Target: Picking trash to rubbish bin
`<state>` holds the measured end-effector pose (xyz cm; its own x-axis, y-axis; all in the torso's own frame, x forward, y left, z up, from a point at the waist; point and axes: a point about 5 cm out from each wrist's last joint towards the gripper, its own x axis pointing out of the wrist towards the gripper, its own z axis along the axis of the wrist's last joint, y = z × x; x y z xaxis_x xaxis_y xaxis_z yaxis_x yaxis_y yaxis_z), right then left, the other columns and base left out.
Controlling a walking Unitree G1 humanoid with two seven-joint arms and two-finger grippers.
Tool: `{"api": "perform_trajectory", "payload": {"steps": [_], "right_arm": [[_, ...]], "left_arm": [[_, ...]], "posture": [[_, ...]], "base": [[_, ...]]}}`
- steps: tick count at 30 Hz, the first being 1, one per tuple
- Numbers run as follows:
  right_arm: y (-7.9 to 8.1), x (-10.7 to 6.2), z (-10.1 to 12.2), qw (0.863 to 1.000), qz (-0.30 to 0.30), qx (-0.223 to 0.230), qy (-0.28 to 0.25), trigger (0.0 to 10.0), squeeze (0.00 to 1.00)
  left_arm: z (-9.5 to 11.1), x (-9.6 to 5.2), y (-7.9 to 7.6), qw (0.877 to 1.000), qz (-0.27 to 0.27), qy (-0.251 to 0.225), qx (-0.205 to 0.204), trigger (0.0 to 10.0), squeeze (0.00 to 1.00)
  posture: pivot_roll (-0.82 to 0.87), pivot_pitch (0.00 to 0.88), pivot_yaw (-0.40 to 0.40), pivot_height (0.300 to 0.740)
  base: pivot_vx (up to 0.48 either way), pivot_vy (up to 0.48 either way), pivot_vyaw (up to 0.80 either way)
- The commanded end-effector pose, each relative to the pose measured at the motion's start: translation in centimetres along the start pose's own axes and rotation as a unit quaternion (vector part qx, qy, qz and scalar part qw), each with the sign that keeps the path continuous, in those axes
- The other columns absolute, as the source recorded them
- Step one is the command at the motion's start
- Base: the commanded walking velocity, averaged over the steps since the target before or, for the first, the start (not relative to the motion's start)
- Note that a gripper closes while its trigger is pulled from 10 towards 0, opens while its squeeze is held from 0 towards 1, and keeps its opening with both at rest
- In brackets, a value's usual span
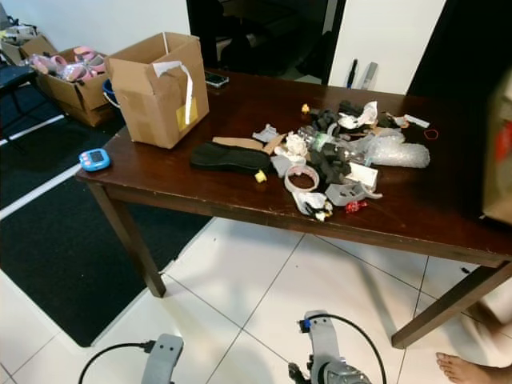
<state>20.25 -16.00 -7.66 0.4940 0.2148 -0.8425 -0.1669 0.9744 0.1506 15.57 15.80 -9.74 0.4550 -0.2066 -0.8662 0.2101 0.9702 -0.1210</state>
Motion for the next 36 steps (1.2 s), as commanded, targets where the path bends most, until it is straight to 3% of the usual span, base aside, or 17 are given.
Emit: {"api": "perform_trajectory", "payload": {"steps": [1, 36], "right_arm": [[0.13, 0.04, -0.06, 1.0, 0.002, 0.004, 0.004, 10.0, 0.0], [0.03, -0.01, -0.31, 1.0, 0.001, -0.005, 0.008, 10.0, 0.0]], "left_arm": [[-0.11, 0.03, -0.15, 1.0, -0.003, 0.005, 0.001, 10.0, 0.0], [-0.13, 0.07, -0.34, 1.0, -0.005, 0.005, 0.004, 10.0, 0.0]], "posture": [[0.06, 0.041, -0.03, 0.74], [0.06, 0.039, -0.036, 0.74]], "base": [[0.0, 0.0, 0.0], [0.0, 0.0, 0.0]]}}
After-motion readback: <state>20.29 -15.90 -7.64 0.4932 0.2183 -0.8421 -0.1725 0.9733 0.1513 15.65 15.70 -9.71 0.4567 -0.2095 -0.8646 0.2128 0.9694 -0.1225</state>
